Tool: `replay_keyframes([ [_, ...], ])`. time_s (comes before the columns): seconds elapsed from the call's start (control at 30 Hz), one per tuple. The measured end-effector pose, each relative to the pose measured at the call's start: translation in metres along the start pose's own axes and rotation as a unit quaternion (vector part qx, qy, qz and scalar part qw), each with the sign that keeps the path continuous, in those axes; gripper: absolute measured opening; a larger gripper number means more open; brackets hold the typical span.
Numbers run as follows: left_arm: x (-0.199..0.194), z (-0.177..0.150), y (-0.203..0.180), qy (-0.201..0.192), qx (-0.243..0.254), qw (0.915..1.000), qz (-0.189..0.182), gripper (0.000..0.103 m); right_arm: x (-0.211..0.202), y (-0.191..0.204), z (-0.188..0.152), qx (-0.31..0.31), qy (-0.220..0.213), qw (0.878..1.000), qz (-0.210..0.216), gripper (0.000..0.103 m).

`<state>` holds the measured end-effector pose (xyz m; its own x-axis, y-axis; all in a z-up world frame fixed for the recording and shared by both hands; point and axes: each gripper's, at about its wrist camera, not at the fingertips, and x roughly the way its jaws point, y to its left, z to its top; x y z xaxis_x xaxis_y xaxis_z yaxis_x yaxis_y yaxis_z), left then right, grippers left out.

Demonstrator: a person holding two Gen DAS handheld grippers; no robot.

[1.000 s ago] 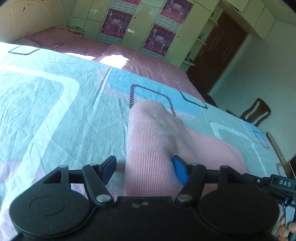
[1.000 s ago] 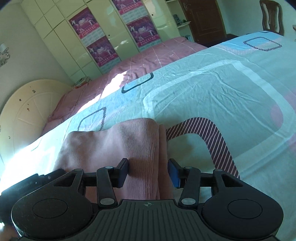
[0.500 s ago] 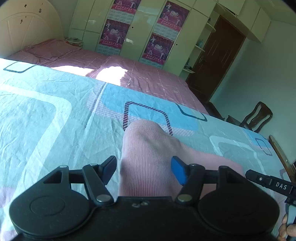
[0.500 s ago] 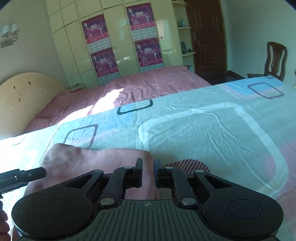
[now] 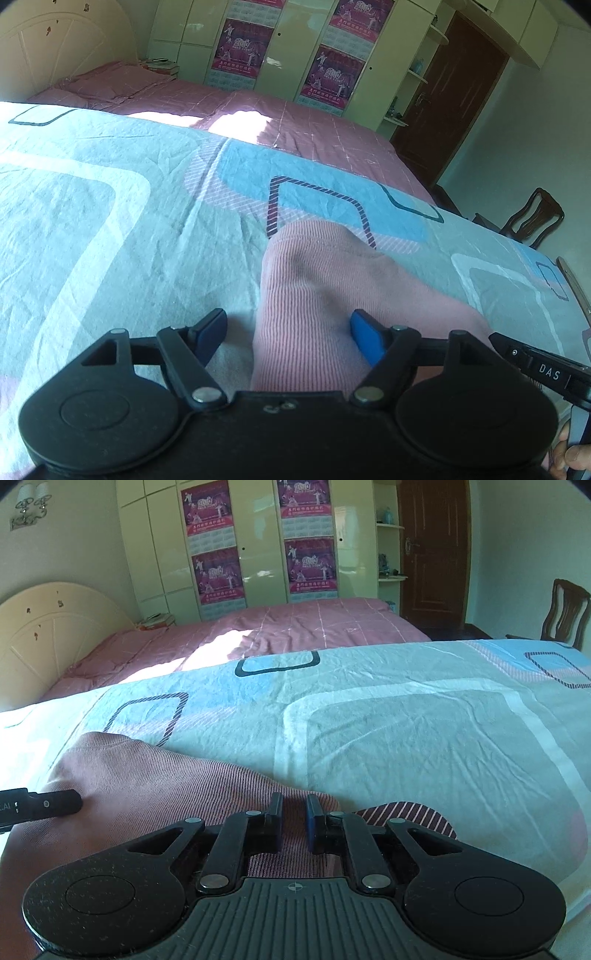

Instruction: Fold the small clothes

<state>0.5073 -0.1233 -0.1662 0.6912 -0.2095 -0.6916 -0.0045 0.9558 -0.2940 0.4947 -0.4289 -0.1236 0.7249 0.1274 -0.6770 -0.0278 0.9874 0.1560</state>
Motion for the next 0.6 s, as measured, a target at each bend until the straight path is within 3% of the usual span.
replay_keyframes([
  [0.23,-0.021,0.003,-0.006,-0.012,0.024,0.9994,0.020,0.078,-0.028,-0.001,0.008,0.014,0.003,1.000,0.025,0.011],
  [0.6,-0.074,-0.017,-0.017,-0.023,0.057,0.9981,0.010,0.077,-0.073,0.021,-0.011,-0.027,-0.001,0.998,0.056,0.012],
])
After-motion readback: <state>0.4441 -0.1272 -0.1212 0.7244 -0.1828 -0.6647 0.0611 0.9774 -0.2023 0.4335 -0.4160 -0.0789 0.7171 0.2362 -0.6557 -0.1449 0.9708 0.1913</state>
